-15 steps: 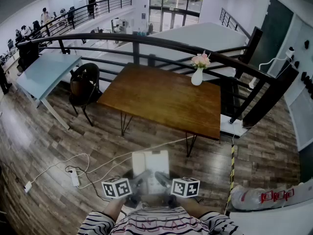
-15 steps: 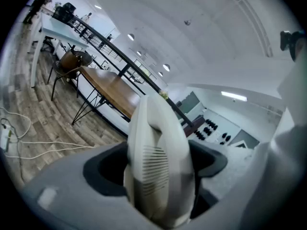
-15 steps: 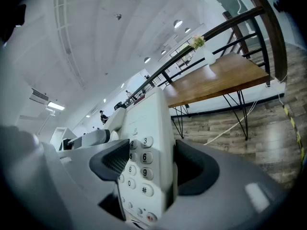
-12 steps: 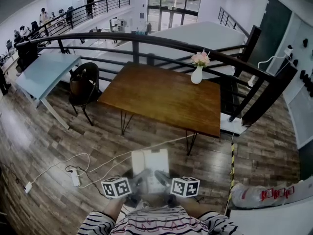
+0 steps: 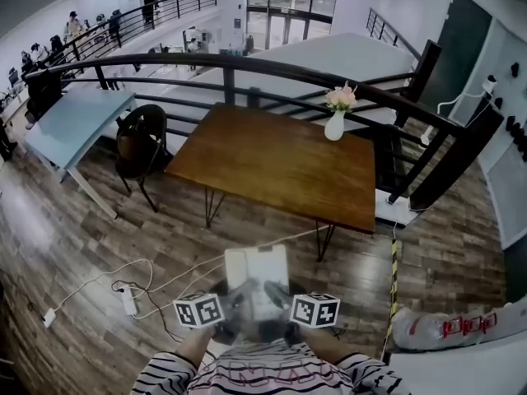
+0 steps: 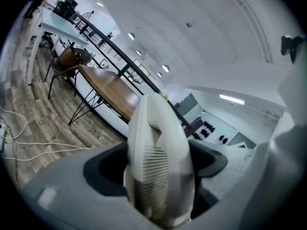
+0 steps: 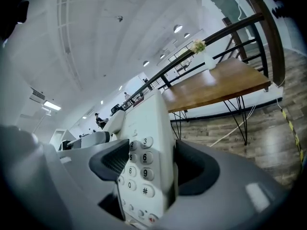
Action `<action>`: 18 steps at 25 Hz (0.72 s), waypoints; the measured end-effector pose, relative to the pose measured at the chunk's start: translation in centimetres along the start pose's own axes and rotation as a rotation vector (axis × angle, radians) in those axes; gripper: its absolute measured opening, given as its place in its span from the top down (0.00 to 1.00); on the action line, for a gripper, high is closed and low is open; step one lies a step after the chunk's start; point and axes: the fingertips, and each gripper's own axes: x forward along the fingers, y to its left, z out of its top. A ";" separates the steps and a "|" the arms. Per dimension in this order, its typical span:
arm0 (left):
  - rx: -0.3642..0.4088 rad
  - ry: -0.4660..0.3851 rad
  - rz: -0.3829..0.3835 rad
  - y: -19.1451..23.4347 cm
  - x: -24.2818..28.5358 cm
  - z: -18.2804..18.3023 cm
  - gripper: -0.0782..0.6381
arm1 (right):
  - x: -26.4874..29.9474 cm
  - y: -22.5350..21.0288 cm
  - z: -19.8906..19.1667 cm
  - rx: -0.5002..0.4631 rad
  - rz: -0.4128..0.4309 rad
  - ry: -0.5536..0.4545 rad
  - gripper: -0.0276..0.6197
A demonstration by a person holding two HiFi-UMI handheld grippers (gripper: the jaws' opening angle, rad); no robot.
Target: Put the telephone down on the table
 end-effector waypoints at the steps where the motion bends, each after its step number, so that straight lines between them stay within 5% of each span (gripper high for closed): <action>1: 0.005 -0.002 0.004 0.3 0.6 0.6 0.34 | 0.5 -0.3 0.7 -0.002 0.002 -0.001 0.50; 18: 0.002 -0.033 0.041 3.5 13.6 11.4 0.34 | 9.4 -7.0 14.3 -0.014 0.041 0.030 0.50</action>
